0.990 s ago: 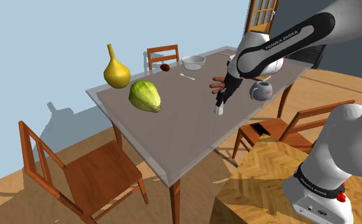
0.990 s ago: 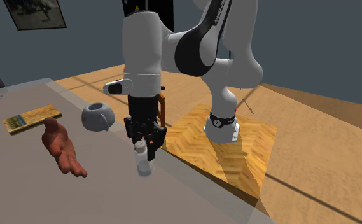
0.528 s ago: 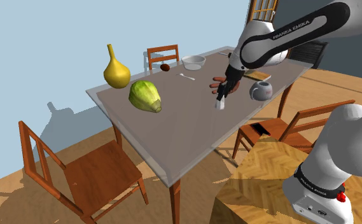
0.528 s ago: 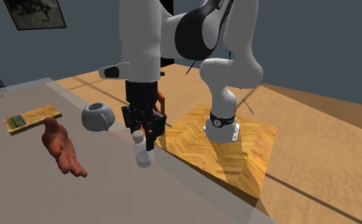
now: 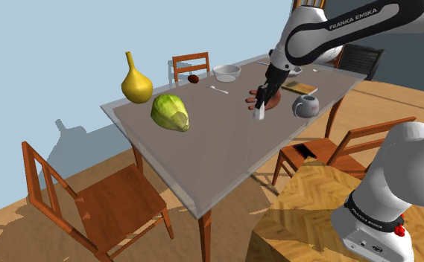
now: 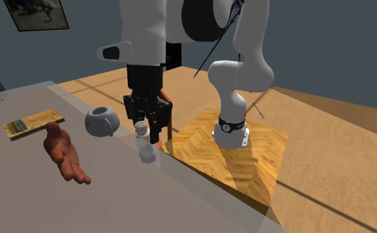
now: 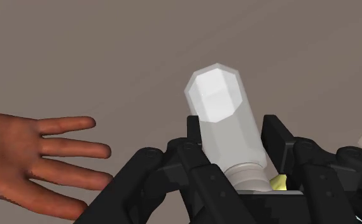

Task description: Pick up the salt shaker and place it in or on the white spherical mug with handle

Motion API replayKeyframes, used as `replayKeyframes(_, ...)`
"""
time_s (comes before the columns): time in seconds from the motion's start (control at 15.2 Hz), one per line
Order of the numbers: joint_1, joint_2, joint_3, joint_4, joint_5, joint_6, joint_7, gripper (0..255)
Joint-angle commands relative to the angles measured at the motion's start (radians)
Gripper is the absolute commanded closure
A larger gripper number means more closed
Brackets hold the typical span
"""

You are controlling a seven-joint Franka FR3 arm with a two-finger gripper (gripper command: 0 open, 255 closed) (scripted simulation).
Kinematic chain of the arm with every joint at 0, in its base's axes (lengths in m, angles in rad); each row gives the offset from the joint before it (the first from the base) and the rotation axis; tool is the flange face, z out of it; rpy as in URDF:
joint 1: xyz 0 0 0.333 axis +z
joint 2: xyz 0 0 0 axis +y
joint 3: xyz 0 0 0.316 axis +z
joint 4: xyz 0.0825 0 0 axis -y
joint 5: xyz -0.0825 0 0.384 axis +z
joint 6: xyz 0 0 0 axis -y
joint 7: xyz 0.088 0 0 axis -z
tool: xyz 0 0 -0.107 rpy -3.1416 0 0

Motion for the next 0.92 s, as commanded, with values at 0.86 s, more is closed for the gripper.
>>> replayKeyframes(0.86,-0.041,-0.050,-0.061,0.128,-0.030,-0.182,-0.075,255)
